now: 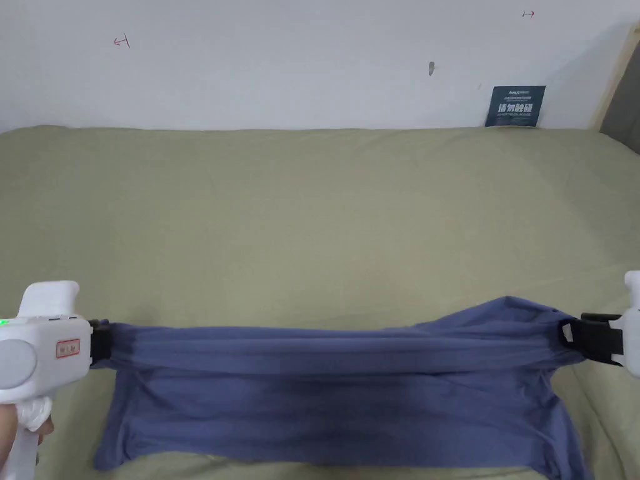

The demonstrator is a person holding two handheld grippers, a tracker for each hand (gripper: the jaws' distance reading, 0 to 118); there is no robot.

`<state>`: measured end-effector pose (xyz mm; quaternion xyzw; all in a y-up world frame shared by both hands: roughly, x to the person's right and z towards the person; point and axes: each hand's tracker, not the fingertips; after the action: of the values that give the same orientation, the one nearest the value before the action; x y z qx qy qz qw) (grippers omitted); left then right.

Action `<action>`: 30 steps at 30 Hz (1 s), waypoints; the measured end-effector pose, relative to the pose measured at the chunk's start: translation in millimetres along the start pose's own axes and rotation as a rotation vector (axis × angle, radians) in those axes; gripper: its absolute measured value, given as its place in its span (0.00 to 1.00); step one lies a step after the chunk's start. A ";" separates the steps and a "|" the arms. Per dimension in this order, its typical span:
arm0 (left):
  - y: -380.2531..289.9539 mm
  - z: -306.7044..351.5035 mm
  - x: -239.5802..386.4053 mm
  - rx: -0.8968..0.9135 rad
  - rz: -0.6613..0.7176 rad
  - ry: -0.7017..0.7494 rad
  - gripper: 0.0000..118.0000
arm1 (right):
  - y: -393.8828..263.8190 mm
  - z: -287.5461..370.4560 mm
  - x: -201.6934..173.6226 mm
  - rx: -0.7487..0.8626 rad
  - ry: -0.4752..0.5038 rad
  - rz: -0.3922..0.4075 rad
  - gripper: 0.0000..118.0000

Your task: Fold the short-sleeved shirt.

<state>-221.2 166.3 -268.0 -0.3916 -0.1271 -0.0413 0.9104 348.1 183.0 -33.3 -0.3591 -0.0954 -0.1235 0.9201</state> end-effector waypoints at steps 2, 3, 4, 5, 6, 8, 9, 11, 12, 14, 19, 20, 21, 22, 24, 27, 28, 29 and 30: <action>-15.2 3.7 -1.8 -0.017 -0.003 -0.004 0.01 | -17.4 5.0 0.1 -0.007 -0.002 0.002 0.03; -23.1 5.3 -2.3 -0.024 -0.008 -0.002 0.01 | -25.9 7.1 0.2 -0.015 0.000 0.006 0.04; -30.2 6.9 -2.2 -0.030 -0.011 -0.002 0.01 | -34.6 8.4 1.0 -0.025 0.003 0.001 0.04; -36.3 7.7 -2.9 -0.036 -0.012 -0.001 0.01 | -41.8 9.3 2.0 -0.035 0.008 -0.006 0.03; -42.0 7.1 -4.3 -0.048 -0.010 -0.001 0.01 | -50.3 10.3 2.9 -0.040 0.010 -0.014 0.04; -51.1 3.9 -6.8 -0.064 -0.008 -0.006 0.01 | -64.2 7.5 5.1 -0.062 0.014 -0.031 0.04; -54.8 1.2 -8.1 -0.075 -0.010 -0.012 0.01 | -70.3 5.0 6.4 -0.074 0.015 -0.040 0.03; -60.4 -4.7 -9.3 -0.099 -0.008 -0.009 0.01 | -79.5 -1.9 7.0 -0.100 0.010 -0.054 0.03; -62.4 -4.3 -7.5 -0.100 -0.010 -0.010 0.01 | -83.0 -5.4 7.1 -0.105 0.009 -0.055 0.03; -64.2 -8.0 -7.2 -0.111 -0.015 -0.005 0.01 | -87.0 -11.5 6.9 -0.116 -0.002 -0.057 0.04; -63.5 -8.2 -2.3 -0.120 -0.022 -0.003 0.01 | -87.2 -18.6 6.1 -0.128 -0.017 -0.064 0.03; -63.3 -7.4 -1.0 -0.122 -0.023 -0.002 0.01 | -86.4 -18.9 6.1 -0.128 -0.017 -0.064 0.04; -62.9 -8.0 -0.6 -0.123 -0.026 -0.002 0.01 | -86.0 -18.0 6.1 -0.127 -0.019 -0.064 0.04; -62.8 -8.3 -0.6 -0.123 -0.026 -0.003 0.02 | -84.9 -17.8 5.7 -0.127 -0.020 -0.063 0.04; -62.8 -9.1 -1.7 -0.127 -0.019 -0.011 0.13 | -81.8 -16.5 4.4 -0.123 -0.017 -0.067 0.07; -63.7 -9.8 -0.1 -0.127 -0.033 0.002 1.00 | -77.9 -11.8 0.6 -0.100 -0.075 -0.061 0.91; -64.4 -6.2 1.9 -0.091 -0.043 0.026 1.00 | -77.1 -10.3 -0.4 -0.096 -0.075 -0.059 0.98; -62.2 -0.8 4.5 -0.063 -0.051 0.028 0.98 | -70.5 3.0 -1.8 0.007 -0.085 -0.060 0.92; -59.7 0.9 6.0 -0.076 -0.046 0.023 0.97 | -66.1 7.9 -5.9 -0.024 -0.091 -0.059 0.91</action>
<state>-226.0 125.9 -223.8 -0.4224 -0.1238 -0.0717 0.8951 322.3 142.3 13.0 -0.3722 -0.1464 -0.1353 0.9065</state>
